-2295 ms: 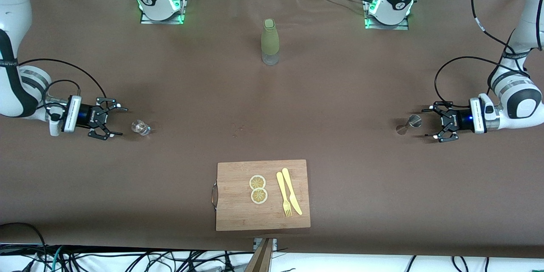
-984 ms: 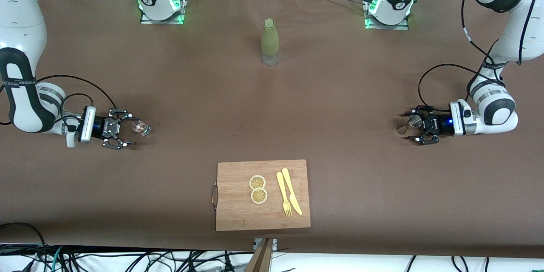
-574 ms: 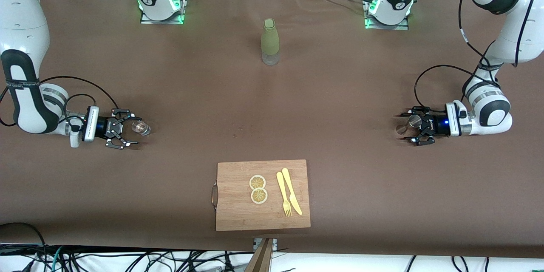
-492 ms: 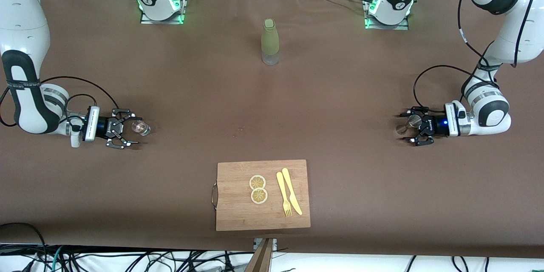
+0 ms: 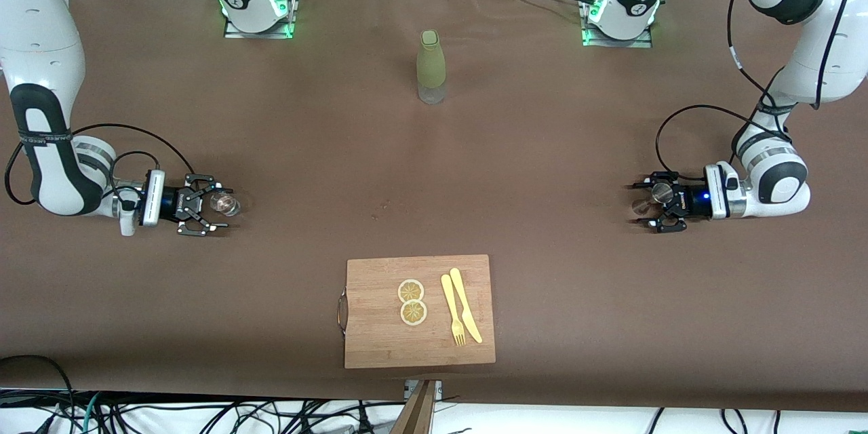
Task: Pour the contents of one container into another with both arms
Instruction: 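Lift the glass with the right gripper while the left gripper lifts the jigger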
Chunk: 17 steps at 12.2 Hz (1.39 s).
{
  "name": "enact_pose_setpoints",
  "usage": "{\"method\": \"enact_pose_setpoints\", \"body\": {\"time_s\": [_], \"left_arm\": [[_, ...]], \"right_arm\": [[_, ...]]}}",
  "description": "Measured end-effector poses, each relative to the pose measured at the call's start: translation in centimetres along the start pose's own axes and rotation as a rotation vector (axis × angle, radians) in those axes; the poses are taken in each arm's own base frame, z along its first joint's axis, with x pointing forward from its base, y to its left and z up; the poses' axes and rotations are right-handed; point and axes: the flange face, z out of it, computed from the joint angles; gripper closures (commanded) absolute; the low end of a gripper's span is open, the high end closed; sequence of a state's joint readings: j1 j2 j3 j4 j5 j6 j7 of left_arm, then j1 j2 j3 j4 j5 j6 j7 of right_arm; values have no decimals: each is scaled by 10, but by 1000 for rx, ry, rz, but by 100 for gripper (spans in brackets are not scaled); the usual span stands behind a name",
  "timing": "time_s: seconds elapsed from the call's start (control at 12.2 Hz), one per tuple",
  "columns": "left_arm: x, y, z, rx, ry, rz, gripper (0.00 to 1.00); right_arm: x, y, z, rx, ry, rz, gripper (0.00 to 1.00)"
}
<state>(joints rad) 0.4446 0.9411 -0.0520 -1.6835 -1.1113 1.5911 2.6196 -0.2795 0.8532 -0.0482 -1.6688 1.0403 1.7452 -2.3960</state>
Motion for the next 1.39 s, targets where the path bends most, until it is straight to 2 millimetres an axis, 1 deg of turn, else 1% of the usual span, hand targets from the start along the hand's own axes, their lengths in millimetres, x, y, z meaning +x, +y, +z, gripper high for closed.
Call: {"method": "enact_pose_setpoints", "body": {"time_s": [0.08,0.16,0.25,0.33,0.41,0.49,0.82,0.98,1.07,1.15,1.23,1.39], "left_arm": [[0,-1,1,8,6,1,48],[0,-1,3,8,9,2,68],[0,-1,6,7,11,2,87],[0,-2,9,5,13,3,98],[0,-2,10,4,14,2,100],[-1,-2,11,3,15,2,100],[0,-2,12,1,19,4,100],[0,-2,12,1,20,4,100],[0,-2,12,1,21,5,100],[1,-2,13,-1,23,7,100],[2,-2,13,-4,28,10,100],[5,-4,13,-10,38,18,100]], "right_arm": [[1,1,1,1,-1,-14,24],[2,1,1,2,-1,-19,26],[2,1,2,4,-1,-23,31],[2,1,3,5,-1,-25,37],[3,1,3,5,-2,-27,39],[3,1,4,6,-2,-29,46],[4,2,5,9,-2,-33,47],[4,2,6,9,-2,-34,54],[4,2,5,9,-3,-34,55],[4,2,5,8,-4,-35,58],[4,3,4,3,-8,-39,59],[9,11,0,-20,-36,-57,62]]}}
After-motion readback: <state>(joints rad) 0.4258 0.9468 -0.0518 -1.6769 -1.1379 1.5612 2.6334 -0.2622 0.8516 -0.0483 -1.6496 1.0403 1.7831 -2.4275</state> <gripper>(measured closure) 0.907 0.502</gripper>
